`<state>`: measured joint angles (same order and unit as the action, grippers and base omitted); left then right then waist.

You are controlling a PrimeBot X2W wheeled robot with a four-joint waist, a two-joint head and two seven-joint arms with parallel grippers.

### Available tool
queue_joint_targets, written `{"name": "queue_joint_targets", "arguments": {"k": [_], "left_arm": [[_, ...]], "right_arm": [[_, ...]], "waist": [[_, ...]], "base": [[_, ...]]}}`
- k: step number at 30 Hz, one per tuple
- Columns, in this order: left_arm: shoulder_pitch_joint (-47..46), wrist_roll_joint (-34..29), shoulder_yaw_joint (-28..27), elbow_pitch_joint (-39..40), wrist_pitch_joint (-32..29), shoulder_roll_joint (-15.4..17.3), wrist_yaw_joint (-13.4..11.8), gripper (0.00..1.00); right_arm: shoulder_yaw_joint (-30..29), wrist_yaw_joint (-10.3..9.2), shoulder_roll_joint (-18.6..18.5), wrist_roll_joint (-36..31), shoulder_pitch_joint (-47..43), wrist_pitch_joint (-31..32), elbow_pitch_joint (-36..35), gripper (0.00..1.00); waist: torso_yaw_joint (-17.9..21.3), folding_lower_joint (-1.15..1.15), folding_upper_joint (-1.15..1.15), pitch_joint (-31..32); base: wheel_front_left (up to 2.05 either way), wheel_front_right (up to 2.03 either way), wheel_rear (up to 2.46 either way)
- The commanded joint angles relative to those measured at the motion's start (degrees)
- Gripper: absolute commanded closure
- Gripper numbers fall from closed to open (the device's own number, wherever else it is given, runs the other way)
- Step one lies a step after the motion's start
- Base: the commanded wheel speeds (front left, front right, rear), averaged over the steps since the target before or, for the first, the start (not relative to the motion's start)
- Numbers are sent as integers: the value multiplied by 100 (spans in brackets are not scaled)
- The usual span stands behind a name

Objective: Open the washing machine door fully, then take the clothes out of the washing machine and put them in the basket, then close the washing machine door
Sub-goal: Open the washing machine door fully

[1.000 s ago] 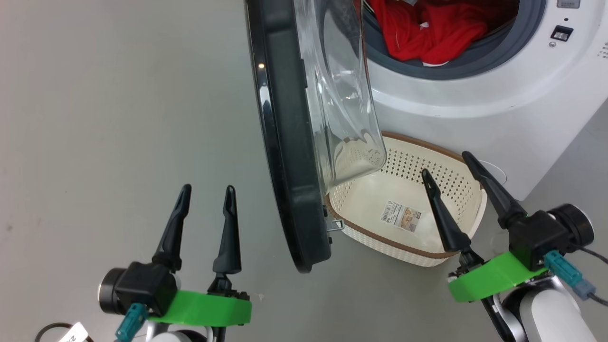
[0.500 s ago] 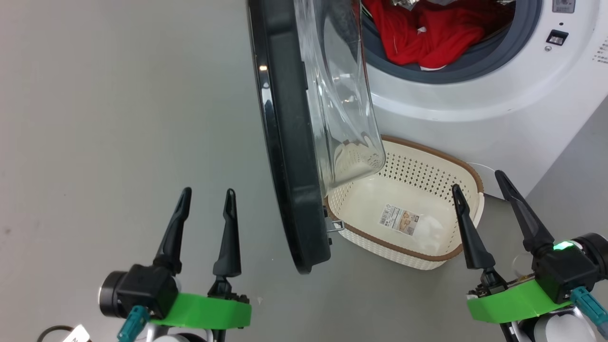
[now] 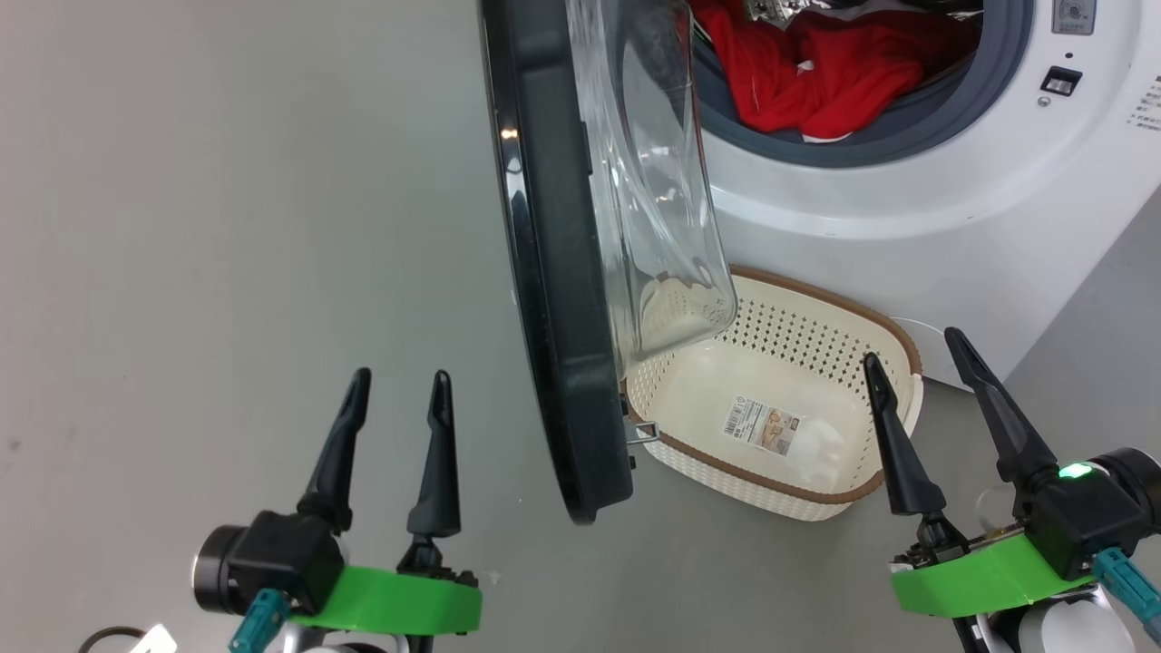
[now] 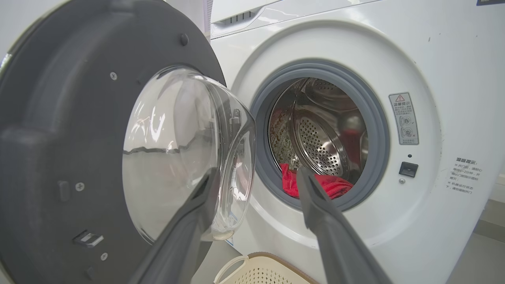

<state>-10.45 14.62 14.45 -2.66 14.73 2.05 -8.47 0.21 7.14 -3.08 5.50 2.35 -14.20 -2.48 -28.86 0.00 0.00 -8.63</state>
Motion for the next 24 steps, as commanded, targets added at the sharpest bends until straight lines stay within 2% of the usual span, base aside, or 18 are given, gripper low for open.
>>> {"name": "queue_joint_targets", "arguments": {"k": [1,2,3,12,16,20,24], "left_arm": [[-1,-21,-178,109,27,83,35,3],[-4,-23,-171,119,27,83,49,80],[-11,-32,-163,137,27,83,63,100],[-169,-208,-171,805,27,83,109,100],[-262,-382,-78,1182,27,83,44,100],[-344,-473,88,1607,27,83,21,100],[-478,-471,466,1896,27,83,119,100]], "right_arm": [[127,35,20,53,8,-61,-120,0],[129,35,20,62,6,-62,-116,0],[130,35,20,68,5,-63,-112,0],[119,35,20,143,17,-70,-77,0],[133,35,20,177,36,-72,-45,0],[138,35,20,211,60,-74,-30,0],[147,35,20,229,72,-75,-22,0]], "waist": [[4,0,0,3],[7,0,0,5],[9,0,0,6],[41,0,0,-4],[68,0,0,4],[104,0,0,3],[124,0,0,15]], "base": [[0,0,0],[0,0,0],[0,0,0],[0,0,0],[0,0,0],[0,0,0],[0,0,0]]}}
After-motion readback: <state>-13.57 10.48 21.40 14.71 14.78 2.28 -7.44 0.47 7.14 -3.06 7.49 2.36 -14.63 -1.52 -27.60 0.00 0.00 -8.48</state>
